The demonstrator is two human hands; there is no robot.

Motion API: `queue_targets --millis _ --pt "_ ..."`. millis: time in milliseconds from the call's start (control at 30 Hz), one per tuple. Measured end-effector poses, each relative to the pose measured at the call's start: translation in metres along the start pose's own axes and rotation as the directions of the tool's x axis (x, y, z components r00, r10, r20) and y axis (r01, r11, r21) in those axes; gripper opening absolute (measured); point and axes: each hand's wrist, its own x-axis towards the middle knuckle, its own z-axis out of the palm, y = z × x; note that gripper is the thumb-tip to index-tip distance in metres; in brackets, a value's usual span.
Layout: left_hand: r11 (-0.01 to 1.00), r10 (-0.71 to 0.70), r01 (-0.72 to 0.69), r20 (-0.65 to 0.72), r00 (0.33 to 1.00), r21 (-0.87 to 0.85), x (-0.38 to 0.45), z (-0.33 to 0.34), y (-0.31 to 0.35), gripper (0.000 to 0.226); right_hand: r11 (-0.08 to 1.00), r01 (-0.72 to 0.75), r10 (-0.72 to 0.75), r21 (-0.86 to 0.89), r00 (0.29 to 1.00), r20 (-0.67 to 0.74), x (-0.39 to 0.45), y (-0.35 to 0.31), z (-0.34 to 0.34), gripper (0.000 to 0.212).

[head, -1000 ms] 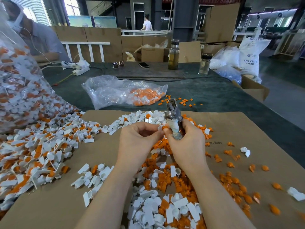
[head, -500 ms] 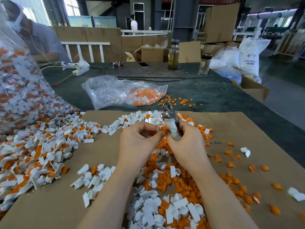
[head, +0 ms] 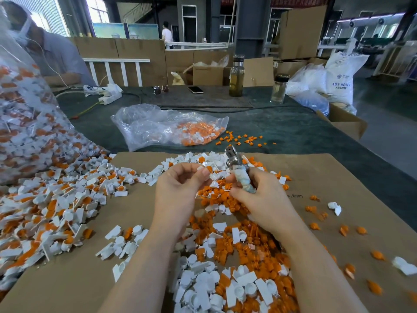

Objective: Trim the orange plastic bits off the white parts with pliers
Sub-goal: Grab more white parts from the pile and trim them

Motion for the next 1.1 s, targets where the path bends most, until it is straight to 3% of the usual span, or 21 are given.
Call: queue_targets --millis 233,500,967,1100 --pt "0.998 0.023 -0.022 0.019 1.0 -0.052 0.001 -0.001 -0.001 0.003 0.992 0.043 -0.022 -0.119 0.986 0.165 -0.002 -0.004 -0.002 0.013" --pt "0.994 0.099 -0.094 0.093 0.991 -0.048 0.001 -0.002 -0.002 0.003 0.986 0.089 -0.055 -0.143 0.972 0.227 -0.001 -0.004 0.002 0.012" --pt "0.988 0.112 -0.101 0.092 0.989 -0.121 0.005 -0.005 -0.008 0.001 0.973 0.133 -0.093 -0.19 0.974 0.208 -0.001 -0.005 0.01 0.006" --pt "0.991 0.034 -0.017 0.122 0.992 -0.133 0.007 -0.008 -0.006 0.013 0.958 0.147 -0.1 -0.246 0.976 0.192 -0.001 -0.005 0.012 0.005"
